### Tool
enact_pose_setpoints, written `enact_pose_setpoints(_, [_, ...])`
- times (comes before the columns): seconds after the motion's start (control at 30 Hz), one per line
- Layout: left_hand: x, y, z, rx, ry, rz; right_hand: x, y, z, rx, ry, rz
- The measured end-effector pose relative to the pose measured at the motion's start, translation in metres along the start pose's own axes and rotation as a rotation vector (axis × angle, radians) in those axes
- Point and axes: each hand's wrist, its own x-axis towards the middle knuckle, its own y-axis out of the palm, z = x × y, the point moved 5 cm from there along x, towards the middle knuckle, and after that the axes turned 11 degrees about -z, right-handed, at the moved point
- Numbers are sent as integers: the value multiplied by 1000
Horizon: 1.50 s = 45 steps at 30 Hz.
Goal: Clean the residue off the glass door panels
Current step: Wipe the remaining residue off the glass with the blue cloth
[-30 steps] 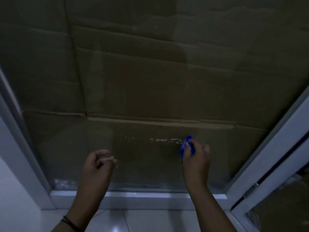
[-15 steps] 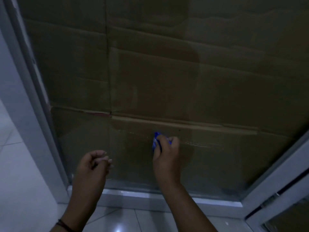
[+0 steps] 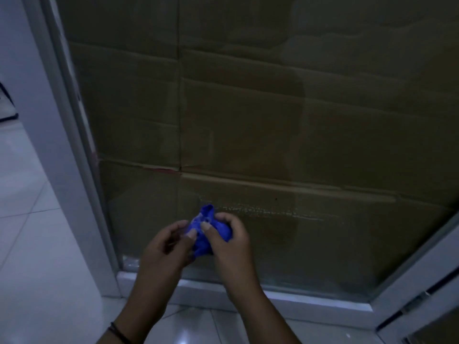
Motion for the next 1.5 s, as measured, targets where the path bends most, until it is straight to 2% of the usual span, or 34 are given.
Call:
enact_pose_setpoints(0.1, [-17, 15, -2, 9, -9, 81, -11, -21, -3, 86, 119, 36])
enact_pose_setpoints(0.23, [-28, 22, 1, -145, -175, 69, -20, -42, 6, 313, 228, 84])
enact_pose_setpoints(0.33, [-38, 29, -3, -296, -316, 76, -27, -57, 12, 391, 245, 63])
enact_pose_setpoints(0.43, [-51, 37, -13, -434, -406, 99, -34, -75, 18, 332, 209, -17])
enact_pose_setpoints(0.57, [-69, 48, -24, -470, -392, 129, -44, -100, 34, 128, 68, -60])
enact_pose_setpoints(0.7, [-88, 59, -33, -487, -344, 202, -61, -112, 58, -67, -121, -13])
enact_pose_setpoints(0.8, [-104, 70, -37, -548, -402, 248, -66, -125, 62, -82, -120, -65])
enact_pose_setpoints(0.9, [-118, 77, -35, -552, -427, 187, -68, -138, 63, -16, -98, -121])
enact_pose_setpoints(1.0, [-136, 87, -37, -511, -359, 167, -75, -145, 68, -41, -161, -127])
enact_pose_setpoints(1.13, [-151, 94, -43, -344, -191, 168, -82, -153, 71, -169, -244, -97])
enact_pose_setpoints(1.2, [-151, 95, -44, -328, -192, 151, -85, -157, 72, -201, -258, -77])
enact_pose_setpoints(1.27, [-149, 97, -44, -360, -256, 150, -83, -163, 70, -150, -198, -115])
enact_pose_setpoints(1.33, [-148, 99, -43, -424, -346, 160, -78, -172, 64, -1, -42, -186])
enact_pose_setpoints(1.43, [-150, 103, -43, -529, -446, 277, -73, -178, 54, 246, 183, -217])
enact_pose_setpoints(1.5, [-153, 105, -43, -571, -501, 368, -73, -178, 52, 220, 197, -197])
